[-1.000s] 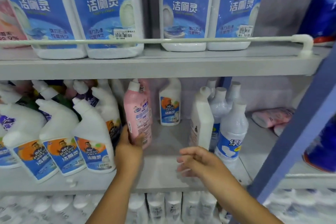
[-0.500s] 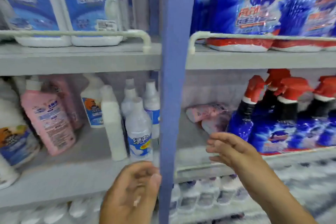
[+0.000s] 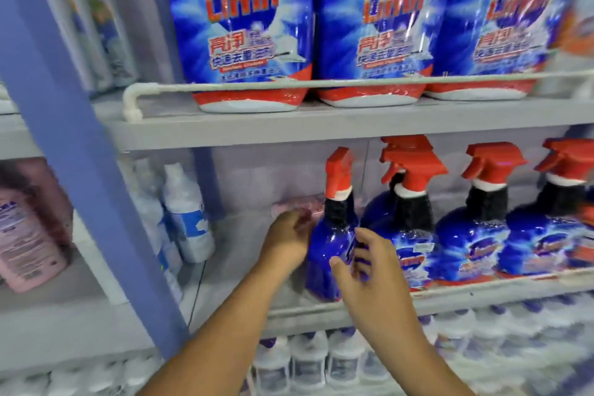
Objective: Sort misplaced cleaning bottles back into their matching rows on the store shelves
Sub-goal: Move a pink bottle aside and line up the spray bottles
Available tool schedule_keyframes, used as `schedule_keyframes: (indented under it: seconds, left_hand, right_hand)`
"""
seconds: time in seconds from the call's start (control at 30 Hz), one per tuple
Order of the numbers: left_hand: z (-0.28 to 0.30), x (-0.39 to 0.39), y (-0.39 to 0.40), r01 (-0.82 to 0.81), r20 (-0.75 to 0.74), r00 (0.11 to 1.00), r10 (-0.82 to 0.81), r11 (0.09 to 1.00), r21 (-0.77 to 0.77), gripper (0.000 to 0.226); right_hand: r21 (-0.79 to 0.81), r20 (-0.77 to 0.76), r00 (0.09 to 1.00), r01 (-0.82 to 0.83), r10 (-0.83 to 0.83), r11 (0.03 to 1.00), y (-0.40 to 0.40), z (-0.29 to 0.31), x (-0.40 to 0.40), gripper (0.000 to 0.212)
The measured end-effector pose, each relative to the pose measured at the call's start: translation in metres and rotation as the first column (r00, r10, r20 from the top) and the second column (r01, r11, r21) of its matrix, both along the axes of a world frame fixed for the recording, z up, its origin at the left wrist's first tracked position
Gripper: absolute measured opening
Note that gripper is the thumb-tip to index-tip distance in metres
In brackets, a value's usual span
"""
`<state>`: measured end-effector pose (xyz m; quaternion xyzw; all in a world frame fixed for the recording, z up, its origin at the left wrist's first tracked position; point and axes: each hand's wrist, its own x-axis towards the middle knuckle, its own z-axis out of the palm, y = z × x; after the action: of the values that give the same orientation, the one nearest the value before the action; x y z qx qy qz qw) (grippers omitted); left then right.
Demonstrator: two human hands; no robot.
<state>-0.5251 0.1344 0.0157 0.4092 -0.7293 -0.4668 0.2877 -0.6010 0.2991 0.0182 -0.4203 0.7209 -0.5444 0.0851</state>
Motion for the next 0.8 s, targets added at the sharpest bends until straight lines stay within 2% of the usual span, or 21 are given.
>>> schedule_keyframes:
  seconds: [0.03, 0.07, 0.13, 0.27, 0.33, 0.4, 0.43, 0.5, 0.53, 0.57, 0.63, 0.7, 0.73, 0.8]
  left_hand:
    - [0.002, -0.008, -0.008, 0.068, 0.036, 0.997, -0.07, 0.996, 0.054, 0.036]
    - [-0.001, -0.016, -0.017, 0.115, 0.019, 0.993, -0.118, 0.988, 0.107, 0.037]
    - [-0.01, -0.025, -0.028, 0.168, 0.071, 0.982, -0.178, 0.978, 0.126, 0.021]
    - [-0.02, -0.037, -0.044, 0.191, 0.059, 0.975, -0.213, 0.947, 0.259, 0.022]
    - [-0.014, -0.034, -0.045, 0.155, 0.055, 0.983, -0.176, 0.949, 0.274, 0.032]
    - [-0.014, -0.028, -0.049, 0.147, 0.169, 0.966, -0.193, 0.957, 0.252, 0.034]
    - [-0.012, -0.026, -0.052, 0.149, 0.298, 0.933, -0.203, 0.97, 0.194, 0.032]
    - [-0.003, -0.011, -0.05, 0.178, 0.546, 0.817, -0.188, 0.981, 0.071, 0.025]
    - [0.002, -0.002, -0.045, 0.192, 0.628, 0.759, -0.174, 0.981, 0.039, 0.02]
    - [0.008, 0.009, -0.036, 0.184, 0.653, 0.738, -0.172, 0.982, 0.051, 0.018]
    - [0.011, 0.032, -0.017, 0.091, 0.653, 0.748, -0.115, 0.993, 0.071, 0.029]
    - [0.004, 0.052, 0.003, -0.099, 0.567, 0.821, 0.069, 0.995, 0.023, 0.045]
    - [0.0, 0.06, 0.013, -0.209, 0.472, 0.862, 0.183, 0.978, 0.002, 0.05]
    - [-0.008, 0.072, 0.03, -0.394, 0.184, 0.904, 0.386, 0.919, 0.008, 0.05]
  right_hand:
    - [0.037, -0.069, 0.997, -0.012, 0.014, 0.999, -0.003, -0.001, -0.004, 0.063]
    - [0.065, -0.106, 0.994, -0.025, 0.032, 0.998, -0.006, -0.001, -0.006, 0.07]
    - [0.074, -0.101, 0.993, -0.057, 0.064, 0.996, -0.014, 0.002, -0.01, 0.074]
    - [0.009, -0.011, 0.997, -0.077, 0.077, 0.997, -0.036, 0.013, -0.026, 0.053]
    - [-0.02, 0.021, 0.996, -0.084, 0.084, 0.996, -0.046, 0.021, -0.033, 0.042]
    - [-0.027, 0.021, 0.997, -0.075, 0.076, 0.997, -0.053, 0.024, -0.035, 0.037]
    - [-0.023, 0.013, 0.998, -0.069, 0.069, 0.997, -0.055, 0.024, -0.035, 0.037]
    - [-0.006, -0.011, 0.999, -0.053, 0.053, 0.999, -0.057, 0.021, -0.037, 0.04]
    - [0.001, -0.029, 0.998, -0.052, 0.052, 0.999, -0.057, 0.02, -0.038, 0.042]
    - [0.002, -0.045, 0.997, -0.056, 0.056, 0.998, -0.058, 0.018, -0.039, 0.043]
    - [0.001, -0.064, 0.995, -0.074, 0.074, 0.997, -0.059, 0.016, -0.042, 0.04]
    - [-0.012, -0.08, 0.993, -0.084, 0.083, 0.996, -0.061, 0.014, -0.042, 0.038]
    - [-0.024, -0.087, 0.992, -0.094, 0.091, 0.995, -0.063, 0.013, -0.042, 0.039]
    - [-0.034, -0.1, 0.989, -0.114, 0.111, 0.993, -0.069, 0.012, -0.04, 0.042]
